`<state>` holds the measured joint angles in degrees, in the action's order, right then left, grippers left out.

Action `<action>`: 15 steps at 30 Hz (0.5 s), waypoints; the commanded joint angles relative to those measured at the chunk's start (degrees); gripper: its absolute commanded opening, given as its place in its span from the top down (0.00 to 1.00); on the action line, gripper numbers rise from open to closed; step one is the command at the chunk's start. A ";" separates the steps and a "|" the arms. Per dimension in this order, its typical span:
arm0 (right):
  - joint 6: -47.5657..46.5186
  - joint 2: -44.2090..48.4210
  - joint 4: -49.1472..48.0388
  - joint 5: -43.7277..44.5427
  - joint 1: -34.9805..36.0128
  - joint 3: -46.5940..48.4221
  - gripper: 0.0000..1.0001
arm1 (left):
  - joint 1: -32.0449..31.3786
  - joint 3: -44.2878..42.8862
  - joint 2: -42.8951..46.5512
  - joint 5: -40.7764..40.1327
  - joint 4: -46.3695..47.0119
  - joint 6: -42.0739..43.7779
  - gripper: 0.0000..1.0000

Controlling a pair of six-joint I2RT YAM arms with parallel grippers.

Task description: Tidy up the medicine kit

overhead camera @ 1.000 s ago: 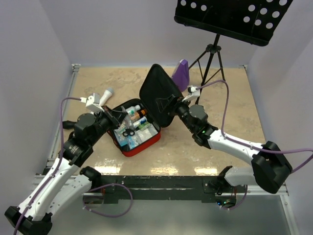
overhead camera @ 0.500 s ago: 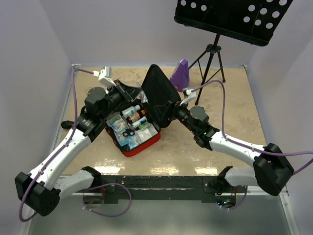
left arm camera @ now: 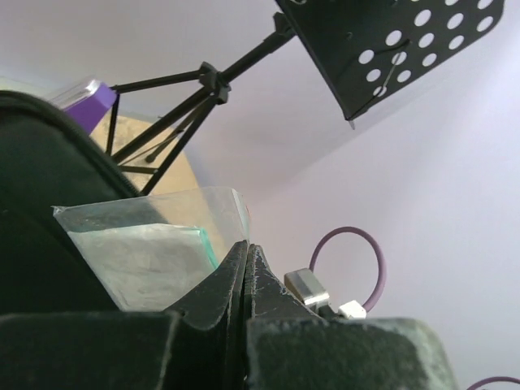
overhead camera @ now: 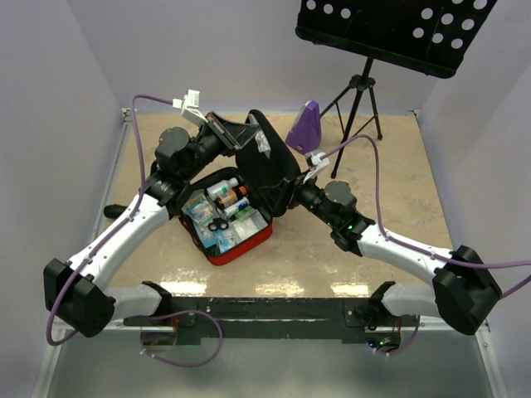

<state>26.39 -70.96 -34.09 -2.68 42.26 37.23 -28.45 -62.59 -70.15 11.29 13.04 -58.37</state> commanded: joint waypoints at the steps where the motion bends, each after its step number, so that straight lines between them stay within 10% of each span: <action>1: -2.48 1.26 -0.02 -3.30 -0.25 0.56 0.03 | -0.91 -4.12 -1.92 2.16 7.26 -3.50 1.00; 15: -3.28 2.67 2.97 -3.56 -0.34 1.97 0.03 | -1.96 -1.40 -7.81 2.69 15.96 -8.60 1.00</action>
<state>24.34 -69.95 -31.07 -4.36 42.00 37.28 -29.82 -63.99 -77.19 13.30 22.81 -64.77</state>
